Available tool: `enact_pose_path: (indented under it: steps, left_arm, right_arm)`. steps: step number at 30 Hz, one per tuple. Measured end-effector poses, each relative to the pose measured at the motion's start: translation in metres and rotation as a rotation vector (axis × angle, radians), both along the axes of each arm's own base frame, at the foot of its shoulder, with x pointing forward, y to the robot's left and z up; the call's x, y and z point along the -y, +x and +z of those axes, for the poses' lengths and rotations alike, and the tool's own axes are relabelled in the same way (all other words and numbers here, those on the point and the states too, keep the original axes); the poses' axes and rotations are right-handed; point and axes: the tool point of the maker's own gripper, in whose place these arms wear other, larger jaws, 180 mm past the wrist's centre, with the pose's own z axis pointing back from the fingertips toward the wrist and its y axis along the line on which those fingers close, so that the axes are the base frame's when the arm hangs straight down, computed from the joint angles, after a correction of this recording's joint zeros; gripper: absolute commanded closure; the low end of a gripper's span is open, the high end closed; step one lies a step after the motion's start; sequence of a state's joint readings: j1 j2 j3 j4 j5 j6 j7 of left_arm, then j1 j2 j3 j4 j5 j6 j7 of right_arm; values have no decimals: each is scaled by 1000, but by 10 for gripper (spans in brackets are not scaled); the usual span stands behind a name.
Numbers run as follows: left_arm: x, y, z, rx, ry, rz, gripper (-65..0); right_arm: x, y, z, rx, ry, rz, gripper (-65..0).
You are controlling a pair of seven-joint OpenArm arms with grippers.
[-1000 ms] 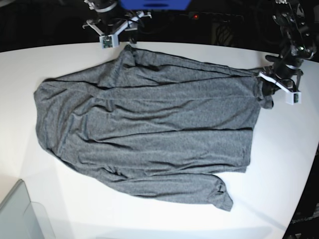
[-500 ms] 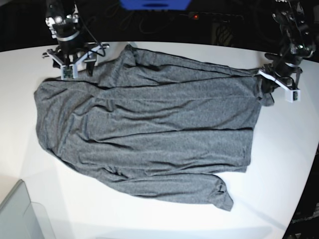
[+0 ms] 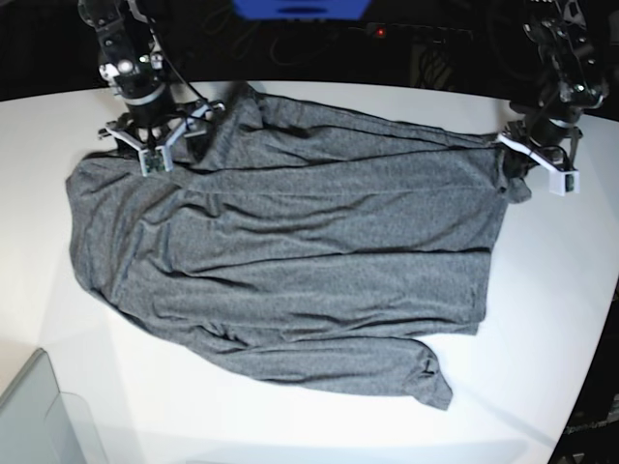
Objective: Layout the t-shirt on the table in an organized manner, then fold the t-shirt properly
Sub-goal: 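Pull the shirt edge outward with both grippers to smooth it, then hold the grey shirt's shoulder edge taut with both grippers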
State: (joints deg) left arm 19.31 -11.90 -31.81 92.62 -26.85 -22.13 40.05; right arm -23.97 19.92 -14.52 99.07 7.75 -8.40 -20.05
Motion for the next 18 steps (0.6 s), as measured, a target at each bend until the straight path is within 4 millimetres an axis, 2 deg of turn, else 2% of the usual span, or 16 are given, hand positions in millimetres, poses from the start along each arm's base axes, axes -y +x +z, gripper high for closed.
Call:
enact_pose_path:
  steps: [11, 18]
  left_arm:
    - [0, 0, 0, 0, 0, 0, -2]
    - [0, 1, 0, 2, -1, 0, -2]
  right_arm:
    - [4, 17, 6, 33, -8, -7, -389]
    - [12, 24, -4, 18, -28, -20, -368]
